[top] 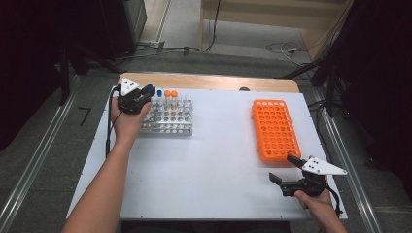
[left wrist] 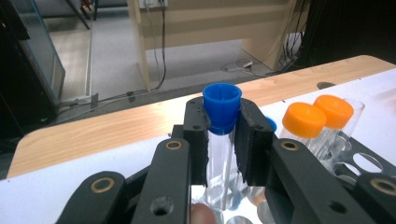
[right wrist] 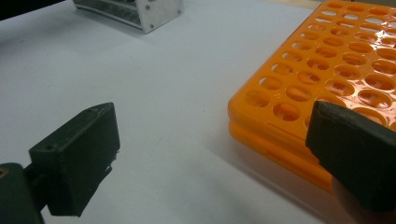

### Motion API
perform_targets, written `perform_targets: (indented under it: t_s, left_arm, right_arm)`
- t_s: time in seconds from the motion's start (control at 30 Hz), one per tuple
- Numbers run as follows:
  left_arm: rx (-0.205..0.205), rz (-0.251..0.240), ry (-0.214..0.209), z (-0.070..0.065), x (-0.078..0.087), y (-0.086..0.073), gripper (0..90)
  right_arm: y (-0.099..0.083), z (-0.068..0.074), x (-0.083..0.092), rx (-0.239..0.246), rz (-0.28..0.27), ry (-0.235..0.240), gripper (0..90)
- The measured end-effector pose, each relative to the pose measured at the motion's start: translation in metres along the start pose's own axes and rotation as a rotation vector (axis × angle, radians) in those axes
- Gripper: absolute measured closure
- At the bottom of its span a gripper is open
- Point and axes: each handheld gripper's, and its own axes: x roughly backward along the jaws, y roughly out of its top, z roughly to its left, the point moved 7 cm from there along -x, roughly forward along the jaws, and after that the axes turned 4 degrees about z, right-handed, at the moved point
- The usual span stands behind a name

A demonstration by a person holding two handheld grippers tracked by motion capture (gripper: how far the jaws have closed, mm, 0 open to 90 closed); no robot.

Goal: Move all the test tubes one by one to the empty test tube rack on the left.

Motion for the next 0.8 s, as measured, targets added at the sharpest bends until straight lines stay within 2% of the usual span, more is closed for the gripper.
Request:
perform_targets:
  t_s: [0.07,0.13,0.2,0.23,0.3,0.43,0.47,0.57,0.8]
  left_arm:
    - [0.002,0.011,-0.004,0.000,0.000,-0.004,75.6]
    - [0.014,0.010,-0.015,0.000,0.000,-0.006,70.2]
    - [0.033,0.007,-0.030,0.000,0.003,-0.005,58.7]
    - [0.043,0.015,-0.024,0.000,0.005,-0.005,53.1]
    - [0.069,0.026,-0.028,0.000,0.009,-0.006,37.8]
    - [0.136,0.040,-0.075,-0.004,0.019,-0.008,12.2]
    - [0.141,0.036,-0.090,-0.006,0.023,-0.009,8.0]
    - [0.139,0.023,-0.121,-0.012,0.034,-0.013,2.2]
    - [0.108,-0.006,-0.171,-0.030,0.066,-0.024,0.0]
  right_arm:
    - [0.000,0.000,0.001,-0.001,-0.003,0.002,1.6]
    - [0.000,0.000,0.000,-0.002,-0.004,0.001,1.5]
    - [0.000,0.000,0.000,-0.002,-0.002,0.001,1.6]
    - [0.000,0.000,0.000,-0.002,-0.002,0.000,1.6]
    - [0.001,0.000,0.000,-0.002,-0.004,0.000,1.6]
    - [0.001,-0.001,0.000,-0.009,-0.005,0.001,1.5]
    - [0.001,-0.002,0.000,-0.008,-0.008,-0.001,1.6]
    - [0.001,-0.004,0.000,-0.017,-0.008,-0.008,1.5]
    - [0.002,-0.008,0.001,-0.022,-0.014,-0.022,1.5]
